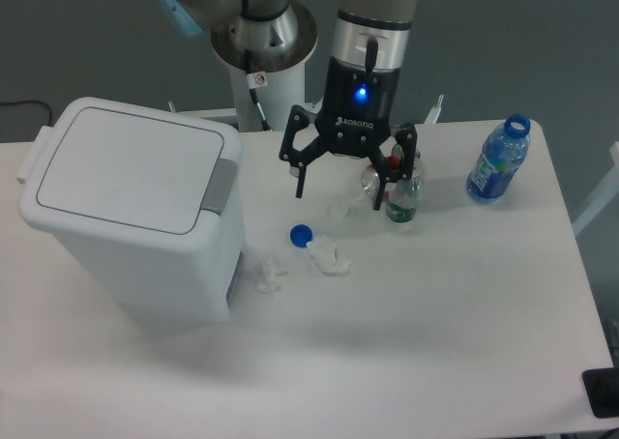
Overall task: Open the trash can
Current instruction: 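Move the open gripper toward the trash can lid's edge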
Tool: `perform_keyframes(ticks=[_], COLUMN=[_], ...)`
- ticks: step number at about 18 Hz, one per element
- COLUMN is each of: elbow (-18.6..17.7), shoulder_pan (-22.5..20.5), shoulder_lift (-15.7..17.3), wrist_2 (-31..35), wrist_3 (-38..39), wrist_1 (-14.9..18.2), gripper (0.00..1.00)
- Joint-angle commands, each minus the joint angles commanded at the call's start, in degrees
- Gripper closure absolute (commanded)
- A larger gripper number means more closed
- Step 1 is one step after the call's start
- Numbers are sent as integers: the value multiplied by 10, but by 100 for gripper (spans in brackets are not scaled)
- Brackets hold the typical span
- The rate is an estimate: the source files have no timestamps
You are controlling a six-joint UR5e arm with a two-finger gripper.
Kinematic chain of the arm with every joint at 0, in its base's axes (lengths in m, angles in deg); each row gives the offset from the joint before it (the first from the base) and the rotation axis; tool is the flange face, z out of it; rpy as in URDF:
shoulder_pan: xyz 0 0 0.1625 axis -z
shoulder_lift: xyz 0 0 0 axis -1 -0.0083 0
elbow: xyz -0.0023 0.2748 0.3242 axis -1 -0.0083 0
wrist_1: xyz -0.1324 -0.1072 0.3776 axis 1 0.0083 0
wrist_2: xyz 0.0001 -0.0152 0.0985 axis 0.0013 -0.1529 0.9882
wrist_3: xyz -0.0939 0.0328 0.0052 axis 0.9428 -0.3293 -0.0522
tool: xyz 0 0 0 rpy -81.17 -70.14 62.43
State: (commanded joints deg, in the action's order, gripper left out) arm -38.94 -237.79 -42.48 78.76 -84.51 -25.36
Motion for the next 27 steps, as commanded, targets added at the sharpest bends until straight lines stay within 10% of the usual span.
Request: perform_keyframes(ticks=[27], elbow=[-49], shoulder_pan=[28], shoulder_lift=[12], wrist_2=[-27], wrist_3=[27], wrist_1=[3], gripper=[0])
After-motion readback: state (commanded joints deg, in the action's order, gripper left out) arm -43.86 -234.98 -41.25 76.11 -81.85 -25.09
